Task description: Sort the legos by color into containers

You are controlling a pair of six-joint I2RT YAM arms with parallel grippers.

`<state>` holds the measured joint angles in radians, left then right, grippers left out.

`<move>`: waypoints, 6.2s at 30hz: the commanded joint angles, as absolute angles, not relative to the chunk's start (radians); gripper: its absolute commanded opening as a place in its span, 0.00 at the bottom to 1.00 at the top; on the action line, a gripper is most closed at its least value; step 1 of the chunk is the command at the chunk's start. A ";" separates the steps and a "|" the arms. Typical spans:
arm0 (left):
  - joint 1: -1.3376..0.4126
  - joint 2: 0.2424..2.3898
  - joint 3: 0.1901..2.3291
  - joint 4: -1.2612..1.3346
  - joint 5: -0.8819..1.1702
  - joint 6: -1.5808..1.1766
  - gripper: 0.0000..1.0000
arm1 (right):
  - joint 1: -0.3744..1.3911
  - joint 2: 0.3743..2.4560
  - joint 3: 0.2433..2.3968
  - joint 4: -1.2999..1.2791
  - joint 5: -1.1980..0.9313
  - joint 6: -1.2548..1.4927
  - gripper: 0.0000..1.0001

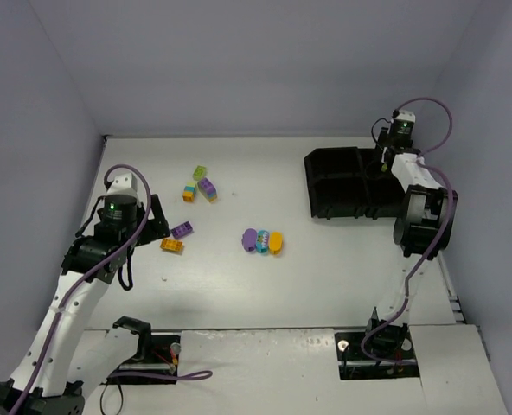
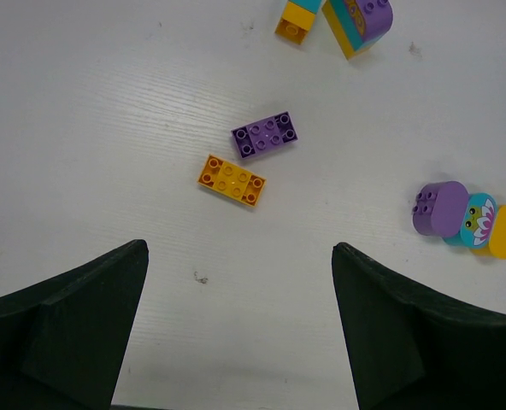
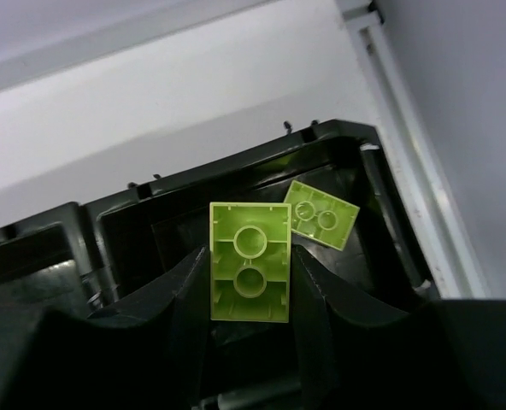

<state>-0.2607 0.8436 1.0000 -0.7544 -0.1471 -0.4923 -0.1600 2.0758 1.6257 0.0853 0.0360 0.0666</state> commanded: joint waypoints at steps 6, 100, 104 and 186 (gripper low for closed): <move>-0.264 0.854 1.045 -0.701 -0.167 -0.505 0.82 | -0.170 2.154 1.770 0.106 0.017 0.054 0.42; -0.297 1.482 1.163 -0.362 0.282 0.242 0.13 | 0.578 1.344 1.135 0.005 -0.319 0.190 0.67; -0.363 1.318 1.123 -0.310 0.281 0.209 0.13 | 0.581 1.390 1.218 0.005 -0.377 0.319 0.67; -0.583 1.003 0.956 -0.438 -0.213 -0.425 0.77 | 0.253 1.721 1.442 0.081 0.158 0.259 0.00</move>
